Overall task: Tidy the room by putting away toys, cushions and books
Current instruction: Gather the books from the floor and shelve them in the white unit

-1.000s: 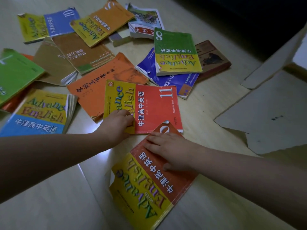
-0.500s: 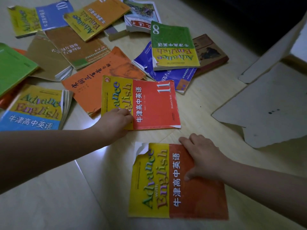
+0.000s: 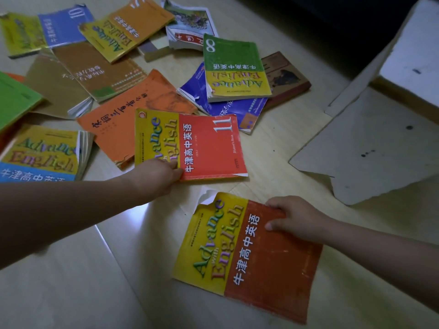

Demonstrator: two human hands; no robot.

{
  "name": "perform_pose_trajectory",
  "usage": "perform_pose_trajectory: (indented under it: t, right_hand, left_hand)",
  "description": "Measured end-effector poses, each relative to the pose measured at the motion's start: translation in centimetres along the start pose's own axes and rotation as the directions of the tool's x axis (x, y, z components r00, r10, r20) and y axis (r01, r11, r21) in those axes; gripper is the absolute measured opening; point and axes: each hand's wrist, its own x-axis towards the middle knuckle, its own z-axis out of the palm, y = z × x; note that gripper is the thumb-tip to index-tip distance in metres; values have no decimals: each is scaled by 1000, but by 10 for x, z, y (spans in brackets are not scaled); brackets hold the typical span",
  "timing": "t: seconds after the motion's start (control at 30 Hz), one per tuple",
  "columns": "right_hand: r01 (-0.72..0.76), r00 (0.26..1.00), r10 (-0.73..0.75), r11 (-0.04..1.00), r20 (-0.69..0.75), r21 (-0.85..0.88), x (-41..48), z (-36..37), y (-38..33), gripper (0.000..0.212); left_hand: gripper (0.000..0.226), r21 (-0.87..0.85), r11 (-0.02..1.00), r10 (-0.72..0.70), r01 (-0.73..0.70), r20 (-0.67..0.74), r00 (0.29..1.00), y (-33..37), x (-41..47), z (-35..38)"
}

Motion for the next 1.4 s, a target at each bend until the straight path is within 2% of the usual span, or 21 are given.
perform_pose_trajectory:
  t: [0.07, 0.17, 0.33, 0.47, 0.63, 0.73, 0.8, 0.87, 0.93, 1.0, 1.03, 1.1, 1.17, 1.27, 1.33, 1.4]
  right_hand:
    - [33, 999, -30, 994, -35, 106, -4, -10, 4, 14]
    - [26, 990, 11, 963, -138, 270, -10, -22, 7, 14]
    - [4, 952, 176, 812, -252, 583, -15, -38, 5, 16]
    - [15, 934, 223, 758, -280, 652, -19, -46, 4, 14]
    - [-8, 908, 300, 709, -292, 705, -21, -47, 4, 9]
    - [-15, 899, 324, 696, -296, 717, -19, -46, 7, 9]
    - [-31, 894, 333, 713, -299, 700, -17, -44, 7, 9]
    - [-54, 889, 342, 739, -305, 671, -15, -41, 7, 11]
    - [-67, 886, 352, 743, -303, 666, -14, -38, 8, 12]
    - [-69, 888, 344, 756, -305, 651, -14, -36, 8, 10]
    - [-71, 890, 339, 763, -305, 642, -14, -36, 7, 10]
    - [-77, 889, 331, 788, -316, 610, -9, -36, 7, 9]
    - [-93, 886, 305, 855, -350, 510, -3, -38, 4, 6]
    - [-79, 914, 223, 917, -339, 391, 10, -41, -6, 5]
    - [-40, 931, 152, 946, -333, 323, 21, -42, -19, 9]
    - [-3, 937, 66, 983, -343, 182, 35, -42, -30, 17]
  left_hand:
    - [51, -4, 1000, 11, -11, -2, 1000, -1, 1, -2]
    - [50, -36, 999, 14, -14, -12, 1000, 0, 0, -5]
    - [44, -91, 995, 37, -41, -44, 998, 6, -2, -5]
    - [45, -119, 986, 108, -114, -58, 993, 5, -2, 4]
    - [53, -128, 937, 305, -324, -153, 940, 0, -8, 18]
    - [46, -99, 894, 412, -437, -199, 889, 0, -6, 26]
    - [36, -198, 849, 460, -490, -178, 870, 5, -7, 19]
    - [25, -358, 841, 345, -406, -223, 912, 10, -11, 9]
    - [23, -529, 823, 97, -207, -228, 969, 15, -17, 3]
    - [13, -661, 745, -91, -86, -228, 970, 22, -22, 1]
    - [11, -704, 709, -150, -39, -205, 967, 27, -25, 2]
    - [23, -743, 657, -240, 130, -43, 970, 35, -32, 7]
    - [35, -774, 559, -299, 296, 145, 943, 43, -39, 14]
    - [41, -842, 316, -291, 438, 353, 889, 50, -48, 21]
    - [41, -856, 207, -289, 474, 410, 865, 53, -48, 23]
    - [41, -869, 140, -301, 475, 419, 856, 54, -45, 22]
